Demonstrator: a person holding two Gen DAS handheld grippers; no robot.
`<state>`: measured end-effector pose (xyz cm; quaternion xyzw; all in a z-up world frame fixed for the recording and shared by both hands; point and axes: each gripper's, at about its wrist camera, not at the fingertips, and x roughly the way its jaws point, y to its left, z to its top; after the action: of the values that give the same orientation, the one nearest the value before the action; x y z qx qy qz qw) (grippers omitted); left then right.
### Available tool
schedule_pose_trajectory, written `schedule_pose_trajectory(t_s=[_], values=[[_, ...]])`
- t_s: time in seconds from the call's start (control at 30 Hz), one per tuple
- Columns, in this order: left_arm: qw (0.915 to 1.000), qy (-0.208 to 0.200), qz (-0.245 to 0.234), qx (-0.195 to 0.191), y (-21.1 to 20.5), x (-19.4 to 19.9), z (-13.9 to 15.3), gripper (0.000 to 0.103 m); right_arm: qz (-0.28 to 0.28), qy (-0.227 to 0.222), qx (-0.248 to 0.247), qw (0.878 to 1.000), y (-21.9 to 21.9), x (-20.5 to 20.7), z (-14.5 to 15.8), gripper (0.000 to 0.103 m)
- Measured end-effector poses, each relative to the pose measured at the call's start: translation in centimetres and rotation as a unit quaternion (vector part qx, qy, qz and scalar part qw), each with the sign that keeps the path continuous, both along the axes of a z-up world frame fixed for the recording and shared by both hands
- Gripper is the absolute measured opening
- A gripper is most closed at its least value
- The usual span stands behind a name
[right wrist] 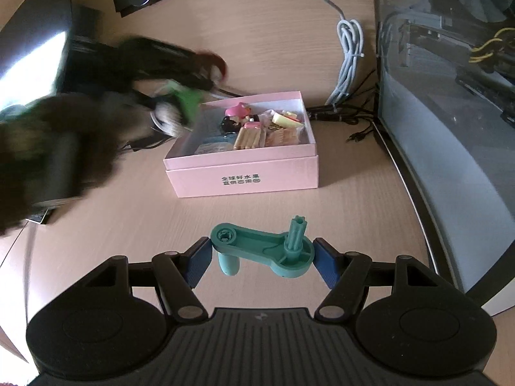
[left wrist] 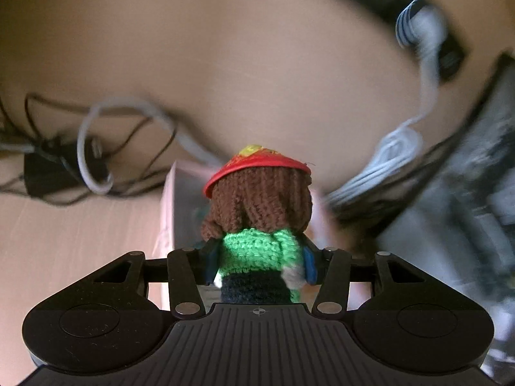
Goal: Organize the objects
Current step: 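Drop the knitted doll into the pink box with the left gripper while the right gripper carries the crank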
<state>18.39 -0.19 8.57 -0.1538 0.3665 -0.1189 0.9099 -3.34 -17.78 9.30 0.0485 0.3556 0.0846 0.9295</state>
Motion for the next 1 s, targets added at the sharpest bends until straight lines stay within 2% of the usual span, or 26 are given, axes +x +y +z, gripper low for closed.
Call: schedule_pose_trajectory(t_s=[0.07, 0.13, 0.2, 0.33, 0.53, 0.7, 0.8, 0.83, 0.87, 0.9, 1.0], values=[[0.9991, 0.031, 0.014, 0.024, -0.7, 1.0, -2.1, 0.050, -0.001, -0.001, -0.006, 1.000, -0.2, -0.2, -0.2, 0.069], [0.9981, 0.016, 0.019, 0.056, -1.4, 0.4, -2.3, 0.050, 0.000, 0.003, -0.009, 1.000, -0.6, -0.2, -0.5, 0.069], [0.9976, 0.021, 0.019, 0.064, -1.8, -0.3, -2.1, 0.049, 0.001, 0.010, -0.011, 1.000, -0.9, 0.0, -0.9, 0.069], [0.9982, 0.009, 0.011, 0.058, -1.5, -2.6, -0.6, 0.050, 0.002, 0.015, -0.018, 1.000, -1.6, 0.9, -1.2, 0.069], [0.9995, -0.007, -0.025, 0.017, 1.2, -8.2, 1.1, 0.050, 0.007, -0.021, -0.014, 1.000, -2.1, 3.5, 1.1, 0.069], [0.9995, 0.020, -0.023, -0.006, 3.6, -12.5, -0.2, 0.049, 0.002, -0.067, 0.022, 0.997, -2.1, 8.3, 4.4, 0.069], [0.9989, 0.044, -0.010, -0.017, 5.0, -14.1, -1.1, 0.049, -0.022, -0.090, 0.053, 0.994, -2.3, 12.8, 6.1, 0.069], [0.9986, 0.050, -0.004, -0.018, 5.5, -14.4, -1.4, 0.049, -0.035, -0.088, 0.069, 0.993, -2.6, 14.9, 6.4, 0.071], [0.9984, 0.054, 0.002, -0.018, 6.1, -14.8, -1.5, 0.049, -0.041, -0.081, 0.085, 0.992, -3.0, 16.7, 6.5, 0.080], [0.9982, 0.057, 0.008, -0.017, 6.7, -15.0, -1.6, 0.049, -0.044, -0.068, 0.101, 0.992, -3.4, 18.6, 6.6, 0.083], [0.9981, 0.056, 0.021, -0.013, 8.3, -15.3, -1.3, 0.049, -0.073, -0.052, 0.139, 0.986, -4.7, 20.7, 6.6, 0.084]])
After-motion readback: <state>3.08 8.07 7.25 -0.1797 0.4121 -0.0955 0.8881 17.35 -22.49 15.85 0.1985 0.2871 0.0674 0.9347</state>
